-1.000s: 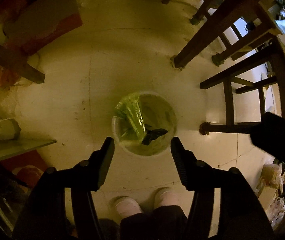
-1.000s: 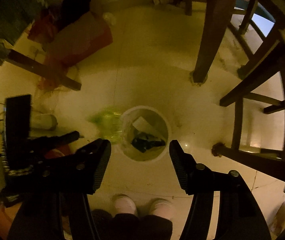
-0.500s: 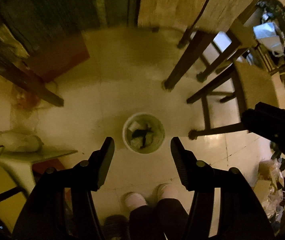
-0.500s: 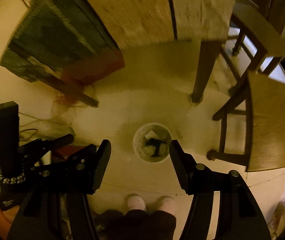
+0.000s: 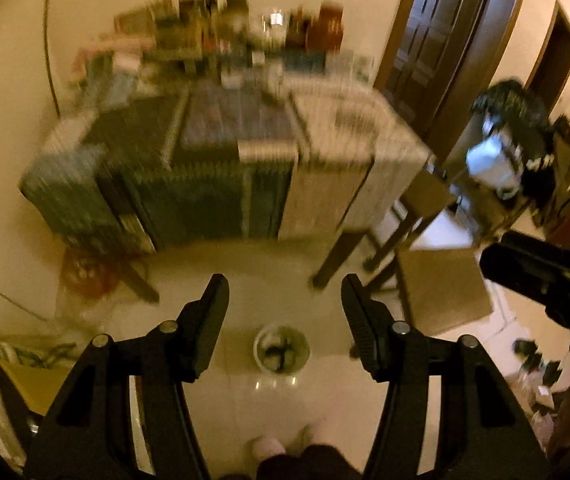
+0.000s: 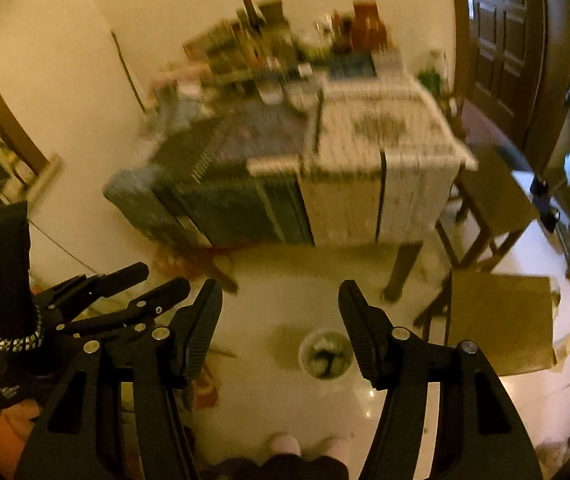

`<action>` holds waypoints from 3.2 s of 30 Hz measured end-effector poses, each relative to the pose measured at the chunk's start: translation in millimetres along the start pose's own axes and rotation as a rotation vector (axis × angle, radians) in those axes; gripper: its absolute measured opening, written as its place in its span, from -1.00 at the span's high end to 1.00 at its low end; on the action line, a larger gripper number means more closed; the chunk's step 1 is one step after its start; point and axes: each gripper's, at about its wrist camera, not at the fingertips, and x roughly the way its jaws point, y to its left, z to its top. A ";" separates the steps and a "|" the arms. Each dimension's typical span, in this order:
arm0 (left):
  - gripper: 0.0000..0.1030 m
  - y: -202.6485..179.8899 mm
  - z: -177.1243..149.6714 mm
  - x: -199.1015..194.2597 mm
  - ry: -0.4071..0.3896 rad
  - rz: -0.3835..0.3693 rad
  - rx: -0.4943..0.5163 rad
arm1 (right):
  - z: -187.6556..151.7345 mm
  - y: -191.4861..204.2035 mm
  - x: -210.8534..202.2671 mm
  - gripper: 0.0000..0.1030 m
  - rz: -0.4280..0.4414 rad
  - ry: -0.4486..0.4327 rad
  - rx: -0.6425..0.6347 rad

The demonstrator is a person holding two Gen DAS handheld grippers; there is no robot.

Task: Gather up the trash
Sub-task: 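Raise both empty tools away from the basin toward the table, then move both open tools over the items on the table, then grasp the crumpled foil ball with the right tool while the left tool grasps the white plastic tub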

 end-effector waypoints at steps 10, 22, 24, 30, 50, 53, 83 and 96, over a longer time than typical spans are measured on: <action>-0.12 8.7 40.2 -149.9 -0.276 -0.002 0.021 | 29.9 65.3 -98.6 -0.29 -0.075 -0.235 -0.101; -0.83 0.3 46.9 -222.7 -0.466 0.064 0.099 | 41.5 80.8 -139.5 -0.85 -0.166 -0.419 -0.104; -0.83 -2.1 50.8 -219.8 -0.469 0.066 0.104 | 46.0 79.4 -139.0 -0.88 -0.182 -0.426 -0.101; -0.83 -10.6 71.7 -199.2 -0.465 0.083 0.100 | 63.3 63.8 -126.0 -0.88 -0.180 -0.427 -0.123; -0.83 -36.4 210.6 -89.9 -0.457 0.235 -0.061 | 182.7 -20.5 -59.9 -0.94 -0.041 -0.346 -0.245; -0.83 -33.2 220.8 -75.0 -0.442 0.254 -0.090 | 191.4 -26.1 -42.9 -0.94 -0.029 -0.313 -0.263; -0.54 141.6 366.1 128.1 -0.215 0.100 -0.020 | 254.2 -38.3 263.6 -0.86 -0.123 0.217 0.137; -0.25 167.9 367.8 258.4 0.067 -0.022 -0.025 | 248.4 -48.6 358.3 -0.16 -0.117 0.386 0.297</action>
